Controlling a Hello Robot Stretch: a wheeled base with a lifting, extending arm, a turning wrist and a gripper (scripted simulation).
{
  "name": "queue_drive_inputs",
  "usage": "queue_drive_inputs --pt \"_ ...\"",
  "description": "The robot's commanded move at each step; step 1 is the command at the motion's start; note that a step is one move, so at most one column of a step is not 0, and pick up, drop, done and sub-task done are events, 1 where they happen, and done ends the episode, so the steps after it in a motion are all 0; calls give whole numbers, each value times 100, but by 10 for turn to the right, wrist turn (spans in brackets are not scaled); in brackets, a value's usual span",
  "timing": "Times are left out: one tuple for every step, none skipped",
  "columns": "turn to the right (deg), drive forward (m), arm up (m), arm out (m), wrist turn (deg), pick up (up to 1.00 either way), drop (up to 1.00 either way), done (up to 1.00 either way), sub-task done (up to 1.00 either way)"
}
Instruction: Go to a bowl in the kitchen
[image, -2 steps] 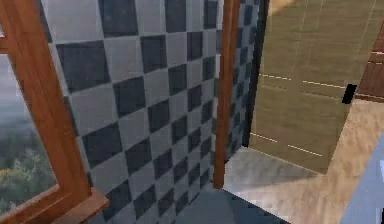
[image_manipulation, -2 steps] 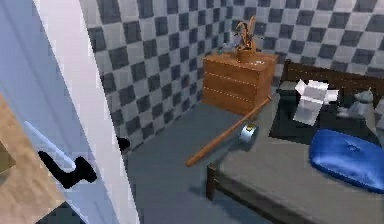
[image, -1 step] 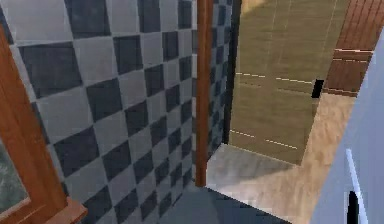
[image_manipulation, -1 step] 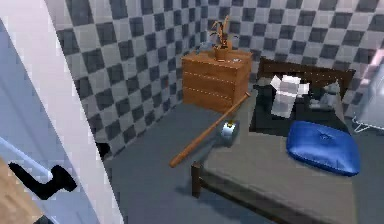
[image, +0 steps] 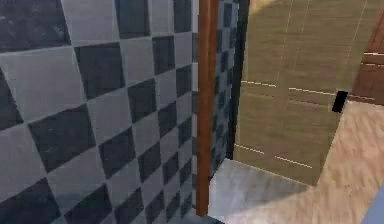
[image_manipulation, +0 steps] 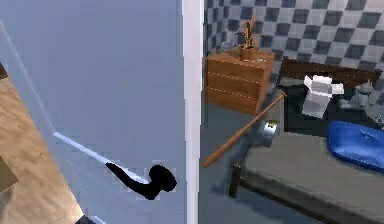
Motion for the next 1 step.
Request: queue_drive_inputs --pt "360 0 0 0 0 0 0 0 0"
